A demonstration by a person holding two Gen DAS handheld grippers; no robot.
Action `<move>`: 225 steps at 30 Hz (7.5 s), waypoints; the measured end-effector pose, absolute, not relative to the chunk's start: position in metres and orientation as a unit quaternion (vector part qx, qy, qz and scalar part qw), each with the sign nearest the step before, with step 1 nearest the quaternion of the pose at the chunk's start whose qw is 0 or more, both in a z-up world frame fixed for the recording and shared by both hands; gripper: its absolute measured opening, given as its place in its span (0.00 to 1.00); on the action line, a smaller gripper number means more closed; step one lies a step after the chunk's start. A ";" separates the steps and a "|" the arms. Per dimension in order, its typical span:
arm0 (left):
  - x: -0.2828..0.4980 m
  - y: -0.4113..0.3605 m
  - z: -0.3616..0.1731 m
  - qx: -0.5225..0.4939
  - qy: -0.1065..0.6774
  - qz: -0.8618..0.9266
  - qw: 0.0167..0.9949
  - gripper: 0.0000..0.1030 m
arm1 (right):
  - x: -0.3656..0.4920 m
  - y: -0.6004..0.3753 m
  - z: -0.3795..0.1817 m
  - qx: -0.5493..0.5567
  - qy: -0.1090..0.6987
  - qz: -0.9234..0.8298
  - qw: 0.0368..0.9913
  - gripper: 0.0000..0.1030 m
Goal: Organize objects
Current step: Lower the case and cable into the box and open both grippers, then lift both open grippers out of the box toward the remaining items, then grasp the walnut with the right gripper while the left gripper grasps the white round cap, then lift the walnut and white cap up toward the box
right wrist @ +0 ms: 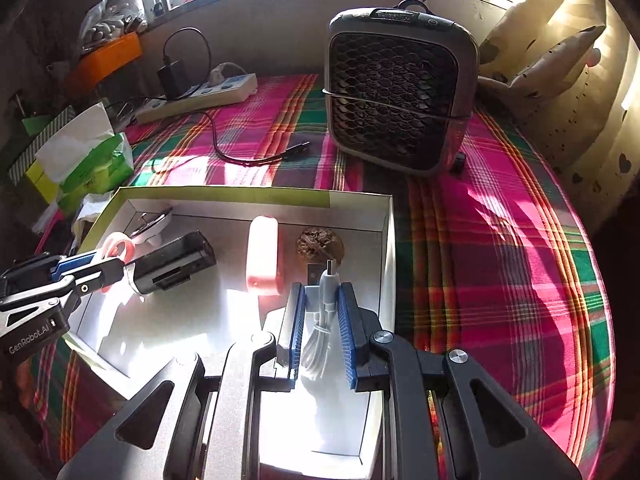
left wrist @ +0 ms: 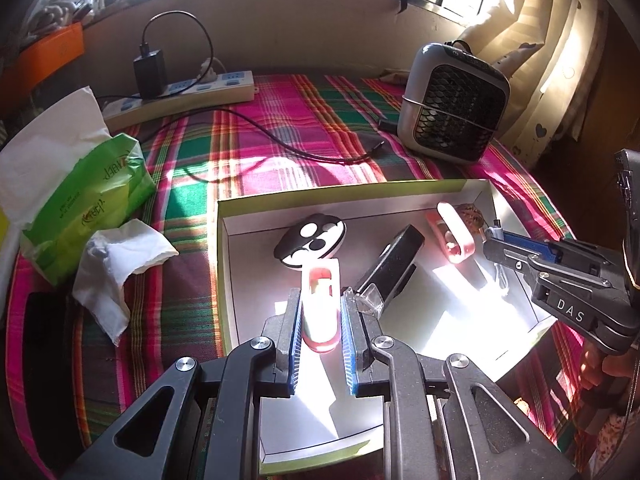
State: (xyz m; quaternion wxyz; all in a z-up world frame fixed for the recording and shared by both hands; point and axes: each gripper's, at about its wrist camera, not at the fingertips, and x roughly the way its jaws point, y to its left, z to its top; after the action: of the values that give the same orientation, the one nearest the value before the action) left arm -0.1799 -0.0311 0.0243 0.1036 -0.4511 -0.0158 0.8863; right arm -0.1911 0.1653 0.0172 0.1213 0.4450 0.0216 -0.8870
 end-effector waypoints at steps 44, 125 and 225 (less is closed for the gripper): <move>-0.192 -0.027 0.014 -0.459 -0.006 0.883 0.096 0.25 | -0.192 0.159 0.017 0.433 0.052 -0.895 0.096 0.17; -0.070 -0.039 0.019 -0.447 -0.079 0.871 0.189 0.37 | -0.073 0.141 0.002 0.435 -0.036 -0.886 0.156 0.33; -0.076 -0.003 0.012 -0.440 -0.036 0.880 0.175 0.22 | -0.065 0.177 0.006 0.421 -0.012 -0.900 0.116 0.32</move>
State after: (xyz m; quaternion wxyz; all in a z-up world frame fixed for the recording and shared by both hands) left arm -0.0758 -0.0031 0.0118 0.1751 -0.4403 -0.0356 0.8799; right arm -0.0648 0.1767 0.0063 0.1164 0.4206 -0.0122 -0.8997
